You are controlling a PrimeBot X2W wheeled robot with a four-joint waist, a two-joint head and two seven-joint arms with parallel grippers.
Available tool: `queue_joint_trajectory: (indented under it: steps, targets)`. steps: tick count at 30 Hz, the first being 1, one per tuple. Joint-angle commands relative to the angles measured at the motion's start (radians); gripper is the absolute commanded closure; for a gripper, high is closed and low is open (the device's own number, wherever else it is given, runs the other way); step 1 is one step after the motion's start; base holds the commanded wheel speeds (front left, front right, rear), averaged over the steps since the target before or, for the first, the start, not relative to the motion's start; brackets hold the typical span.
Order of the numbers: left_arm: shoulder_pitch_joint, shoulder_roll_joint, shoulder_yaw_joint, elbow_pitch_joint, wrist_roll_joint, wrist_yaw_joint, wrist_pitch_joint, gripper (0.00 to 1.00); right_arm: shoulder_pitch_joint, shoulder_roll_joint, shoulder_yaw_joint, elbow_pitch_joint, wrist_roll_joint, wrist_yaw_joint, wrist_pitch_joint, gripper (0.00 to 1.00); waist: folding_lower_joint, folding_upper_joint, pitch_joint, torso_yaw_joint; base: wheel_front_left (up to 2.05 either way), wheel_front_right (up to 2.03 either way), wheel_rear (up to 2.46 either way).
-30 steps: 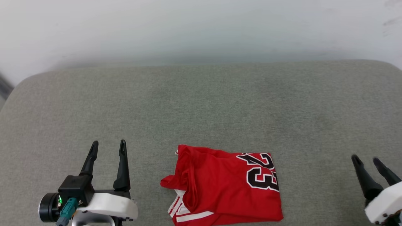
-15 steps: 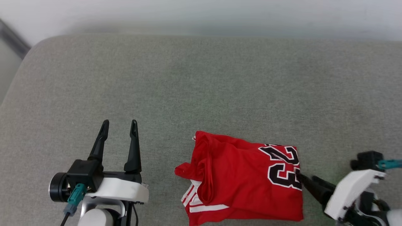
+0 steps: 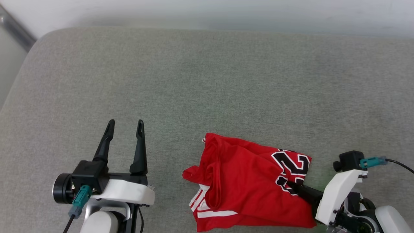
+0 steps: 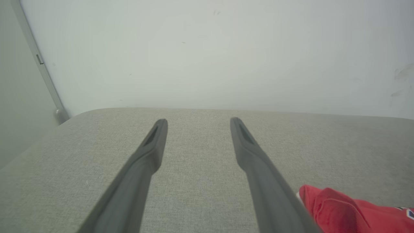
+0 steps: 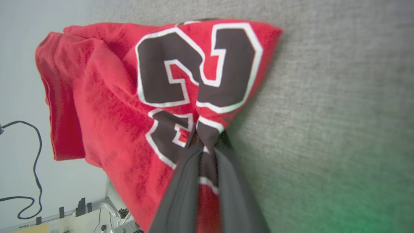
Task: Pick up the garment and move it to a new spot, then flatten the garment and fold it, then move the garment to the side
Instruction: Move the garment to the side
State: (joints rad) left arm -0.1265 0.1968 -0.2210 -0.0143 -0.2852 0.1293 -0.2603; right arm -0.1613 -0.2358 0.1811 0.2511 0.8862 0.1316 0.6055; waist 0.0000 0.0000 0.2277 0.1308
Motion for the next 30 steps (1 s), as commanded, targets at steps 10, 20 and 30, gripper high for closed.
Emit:
queue_joint_trajectory:
  steps: [10, 20, 30]
  targets:
    - [0.048, 0.005, 0.036, -0.014, 0.027, -0.015, -0.007, 0.0, -0.03, -0.114, 0.06, 0.016, -0.135, -0.001, -0.08, 1.0, 0.0, 0.0, -0.069, -0.155, 0.0, 0.0, 0.0]
    - [-0.015, 0.034, 0.034, -0.084, 0.069, -0.04, -0.004, 0.0, -0.219, -0.17, 0.027, 0.121, -0.264, -0.001, -0.137, 1.0, 0.0, 0.0, 0.058, -0.423, 0.0, 0.0, 0.0]
    - [-0.177, 0.1, -0.011, -0.172, 0.133, -0.092, 0.072, 0.0, -0.464, -0.218, -0.037, 0.342, -0.31, -0.001, -0.319, 1.0, 0.0, 0.0, 0.278, -0.556, 0.0, 0.0, 0.0]
